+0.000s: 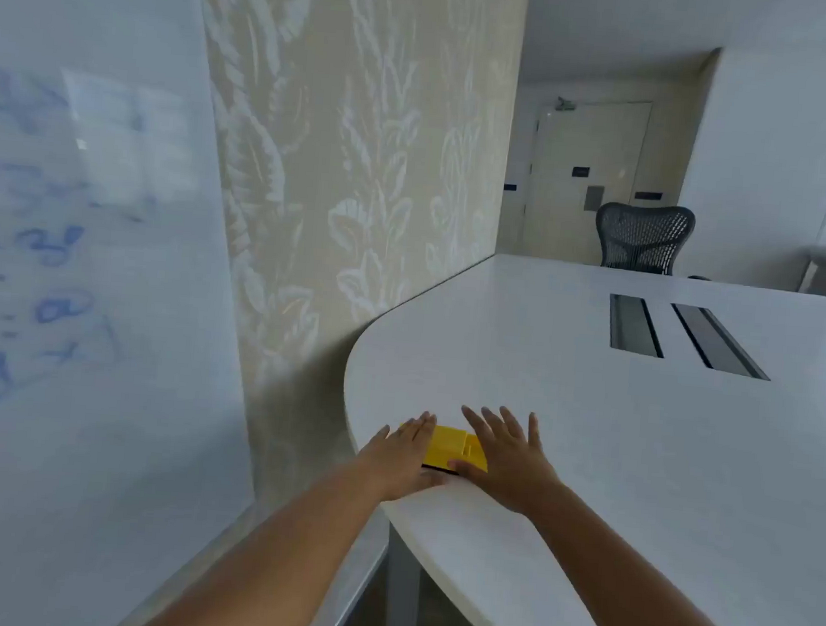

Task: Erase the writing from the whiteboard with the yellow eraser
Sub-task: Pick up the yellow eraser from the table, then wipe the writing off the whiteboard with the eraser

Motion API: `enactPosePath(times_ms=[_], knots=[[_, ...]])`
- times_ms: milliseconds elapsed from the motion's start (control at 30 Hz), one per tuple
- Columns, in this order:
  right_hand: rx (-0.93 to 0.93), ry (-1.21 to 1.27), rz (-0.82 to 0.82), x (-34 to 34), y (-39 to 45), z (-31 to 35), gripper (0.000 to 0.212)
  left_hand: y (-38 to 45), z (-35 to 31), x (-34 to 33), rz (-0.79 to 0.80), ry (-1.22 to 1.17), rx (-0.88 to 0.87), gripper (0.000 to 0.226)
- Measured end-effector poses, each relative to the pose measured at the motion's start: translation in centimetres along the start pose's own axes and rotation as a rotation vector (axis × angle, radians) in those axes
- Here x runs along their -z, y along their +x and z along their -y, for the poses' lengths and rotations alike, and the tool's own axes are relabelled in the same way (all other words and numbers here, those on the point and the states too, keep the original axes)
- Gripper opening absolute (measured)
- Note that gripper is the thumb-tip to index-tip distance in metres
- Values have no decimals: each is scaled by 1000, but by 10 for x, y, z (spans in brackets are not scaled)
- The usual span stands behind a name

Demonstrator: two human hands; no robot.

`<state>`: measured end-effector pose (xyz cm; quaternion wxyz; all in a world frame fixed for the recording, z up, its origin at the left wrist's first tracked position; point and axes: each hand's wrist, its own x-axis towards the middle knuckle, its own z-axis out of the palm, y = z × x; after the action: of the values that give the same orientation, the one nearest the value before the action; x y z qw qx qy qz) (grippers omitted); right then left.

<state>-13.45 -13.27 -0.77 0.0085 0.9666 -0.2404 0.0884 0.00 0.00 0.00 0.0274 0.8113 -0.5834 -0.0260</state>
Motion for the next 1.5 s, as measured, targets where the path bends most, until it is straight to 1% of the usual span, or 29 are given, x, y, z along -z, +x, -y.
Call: enactPosePath(times_ms=[100, 200, 300, 367, 467, 567, 633, 700, 767, 833, 967, 1067, 1133, 1200, 1267, 1367, 1500], knots=[[35, 35, 32, 2, -3, 0, 90, 2, 1, -3, 26, 15, 24, 85], [37, 39, 57, -5, -2, 1, 74, 6, -1, -4, -11, 82, 31, 81], [56, 10, 2, -9, 0, 6, 74, 8, -2, -3, -118, 243, 16, 65], [90, -14, -32, -11, 4, 9, 78, 7, 0, -1, -176, 292, 12, 57], [168, -30, -68, -7, 14, 20, 80, -1, 9, 6, -210, 334, 25, 63], [231, 11, -142, -3, 28, 40, 74, -13, 27, 13, -265, 351, 65, 60], [276, 41, -182, 2, 38, 62, 66, -26, 45, 23, -318, 354, 97, 58], [341, 41, -224, 5, 51, 85, 60, -43, 64, 32, -335, 355, 128, 57], [385, 36, -253, 12, 61, 105, 59, -59, 77, 40, -347, 338, 180, 58], [429, 44, -299, 20, 72, 133, 58, -83, 91, 51, -408, 345, 240, 57], [545, 153, -375, 39, 82, 202, 52, -146, 120, 72, -523, 491, 304, 56], [630, 184, -430, 50, 81, 254, 54, -190, 141, 84, -608, 555, 379, 55], [710, 257, -476, 59, 75, 288, 59, -222, 153, 91, -638, 593, 443, 56], [809, 328, -520, 66, 66, 321, 65, -252, 159, 98, -687, 599, 491, 55], [935, 387, -581, 73, 54, 355, 71, -279, 162, 99, -696, 628, 540, 52], [1056, 484, -592, 78, 38, 398, 73, -317, 164, 98, -764, 644, 595, 51], [1156, 582, -623, 81, 14, 448, 76, -376, 166, 96, -777, 701, 716, 54]])
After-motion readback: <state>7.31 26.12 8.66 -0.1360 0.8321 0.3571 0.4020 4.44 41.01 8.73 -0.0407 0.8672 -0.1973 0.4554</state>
